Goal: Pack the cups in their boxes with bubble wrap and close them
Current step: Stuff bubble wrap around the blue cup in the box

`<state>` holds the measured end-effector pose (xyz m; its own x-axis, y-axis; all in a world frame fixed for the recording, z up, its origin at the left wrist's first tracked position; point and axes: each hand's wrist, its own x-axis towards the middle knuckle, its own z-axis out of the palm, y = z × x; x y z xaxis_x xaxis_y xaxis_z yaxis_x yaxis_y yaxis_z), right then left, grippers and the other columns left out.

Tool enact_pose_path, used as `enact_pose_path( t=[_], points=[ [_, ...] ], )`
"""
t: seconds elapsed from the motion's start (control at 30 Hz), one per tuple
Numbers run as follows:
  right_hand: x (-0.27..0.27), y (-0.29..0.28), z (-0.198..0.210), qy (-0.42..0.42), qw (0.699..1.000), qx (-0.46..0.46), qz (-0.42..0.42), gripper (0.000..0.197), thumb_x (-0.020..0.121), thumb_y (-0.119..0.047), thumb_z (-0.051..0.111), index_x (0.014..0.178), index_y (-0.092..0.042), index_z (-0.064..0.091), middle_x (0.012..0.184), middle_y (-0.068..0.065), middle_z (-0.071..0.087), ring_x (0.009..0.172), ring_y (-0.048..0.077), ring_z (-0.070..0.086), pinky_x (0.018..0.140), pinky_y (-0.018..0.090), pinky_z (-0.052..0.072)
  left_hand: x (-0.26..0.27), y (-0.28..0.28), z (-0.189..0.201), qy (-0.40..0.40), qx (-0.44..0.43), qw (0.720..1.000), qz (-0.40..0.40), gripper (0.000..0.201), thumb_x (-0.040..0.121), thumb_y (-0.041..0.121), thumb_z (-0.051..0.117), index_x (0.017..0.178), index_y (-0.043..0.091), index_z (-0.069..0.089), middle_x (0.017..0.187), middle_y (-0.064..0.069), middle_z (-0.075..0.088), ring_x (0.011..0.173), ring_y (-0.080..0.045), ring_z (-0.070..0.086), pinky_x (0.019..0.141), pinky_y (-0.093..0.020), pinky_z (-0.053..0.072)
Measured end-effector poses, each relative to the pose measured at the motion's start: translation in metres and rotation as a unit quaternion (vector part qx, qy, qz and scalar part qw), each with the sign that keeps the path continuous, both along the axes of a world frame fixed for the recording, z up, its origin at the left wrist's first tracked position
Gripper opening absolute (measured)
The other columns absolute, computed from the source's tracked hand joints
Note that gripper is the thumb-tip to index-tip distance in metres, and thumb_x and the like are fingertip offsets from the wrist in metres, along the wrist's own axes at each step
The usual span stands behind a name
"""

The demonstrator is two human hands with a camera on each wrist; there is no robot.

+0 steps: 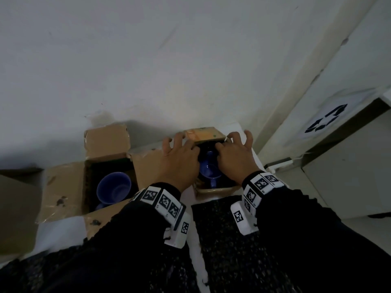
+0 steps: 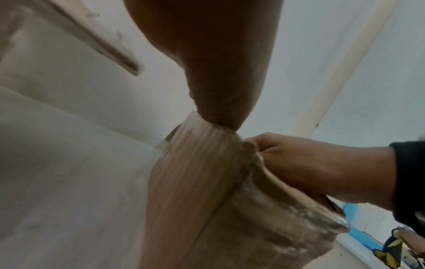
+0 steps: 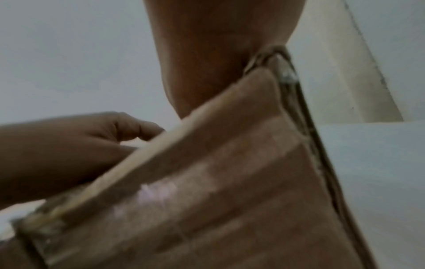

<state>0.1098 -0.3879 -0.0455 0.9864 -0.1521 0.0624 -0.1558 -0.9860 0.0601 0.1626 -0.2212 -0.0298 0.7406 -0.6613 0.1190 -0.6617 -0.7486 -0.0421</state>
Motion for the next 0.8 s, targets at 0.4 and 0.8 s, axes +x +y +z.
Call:
enact_pose_path(
  t=[0.4, 0.8],
  points=[
    [-0.012, 0.004, -0.005, -0.08, 0.997, -0.006, -0.019, 0.02, 0.072, -0.026, 0.056, 0.09, -0.017, 0.06, 0.084, 0.006, 0.066, 0.112, 0.032, 0.052, 0.109, 0.056, 0.008, -0.01, 0.001, 0.005, -0.027, 0.038, 0.999, -0.002, 0.011, 0.084, 0.024, 0.054, 0.074, 0.027, 0.058, 0.083, 0.01, 0.061, 0.112, -0.026, 0.043, 0.093, -0.049, 0.023],
    [-0.012, 0.003, -0.007, 0.014, 0.999, 0.029, 0.027, 0.038, 0.089, -0.042, 0.033, 0.107, -0.023, 0.061, 0.113, -0.004, 0.068, 0.143, 0.03, 0.024, 0.108, 0.059, -0.019, 0.006, 0.0, 0.0, 0.064, 0.089, 0.993, -0.045, 0.036, 0.095, 0.032, 0.034, 0.121, 0.027, 0.059, 0.135, 0.002, 0.044, 0.139, -0.031, 0.018, 0.107, -0.062, -0.008]
  ],
)
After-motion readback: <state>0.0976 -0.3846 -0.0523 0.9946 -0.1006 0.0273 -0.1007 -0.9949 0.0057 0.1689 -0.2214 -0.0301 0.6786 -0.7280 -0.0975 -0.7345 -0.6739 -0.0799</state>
